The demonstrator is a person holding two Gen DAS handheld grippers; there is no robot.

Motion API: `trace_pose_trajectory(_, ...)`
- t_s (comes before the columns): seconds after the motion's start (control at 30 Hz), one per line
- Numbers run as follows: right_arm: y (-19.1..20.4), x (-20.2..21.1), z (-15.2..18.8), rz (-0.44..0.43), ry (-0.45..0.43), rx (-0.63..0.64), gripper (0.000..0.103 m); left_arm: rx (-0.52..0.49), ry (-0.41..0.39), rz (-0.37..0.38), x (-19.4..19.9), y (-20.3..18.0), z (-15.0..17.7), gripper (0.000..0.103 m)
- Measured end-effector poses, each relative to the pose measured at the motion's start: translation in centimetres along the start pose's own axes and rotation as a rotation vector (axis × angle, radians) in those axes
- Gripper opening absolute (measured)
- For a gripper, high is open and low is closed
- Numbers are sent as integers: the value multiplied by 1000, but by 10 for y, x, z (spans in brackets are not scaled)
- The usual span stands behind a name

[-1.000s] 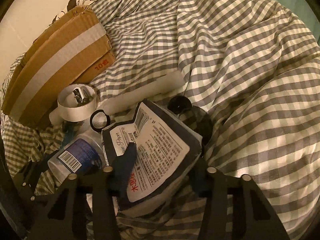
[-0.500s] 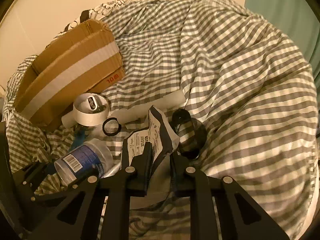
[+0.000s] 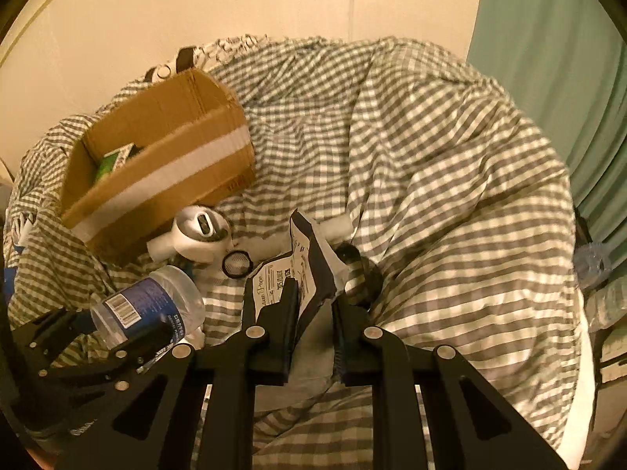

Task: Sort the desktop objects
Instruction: 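Grasp the clear cotton-swab jar with left tool while right tool grasps white-black packet, then carry jar and packet over the cardboard box and release both inside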

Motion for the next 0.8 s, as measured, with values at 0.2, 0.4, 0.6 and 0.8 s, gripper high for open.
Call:
trace_pose_trajectory(0.2, 12, 28, -23, 21, -53, 33, 15, 17, -126, 15, 41, 12, -49, 63)
trace_pose_trajectory(0.4, 26, 46, -52, -18, -89, 12, 15, -4, -222, -38, 68, 38, -86, 63)
trace_pose_trajectory(0.6, 55, 54, -83, -59, -126, 36, 15, -13, -278, -99, 81, 66, -115, 63)
trace_pose_trajectory(0.8, 80, 55, -118, -83, -170, 87, 15, -60, -316, -144, 80, 89, -142, 63)
Point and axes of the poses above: each gripper's, at about its wrist camera, not at the fingertips, and x roughly against the way its jaws point, y to its left, z to its underside, the point moved 2 cm from there along -x, roughly the way its jaws point, and after that the axes turned 15 degrees about -y, right-handed, at the moved point
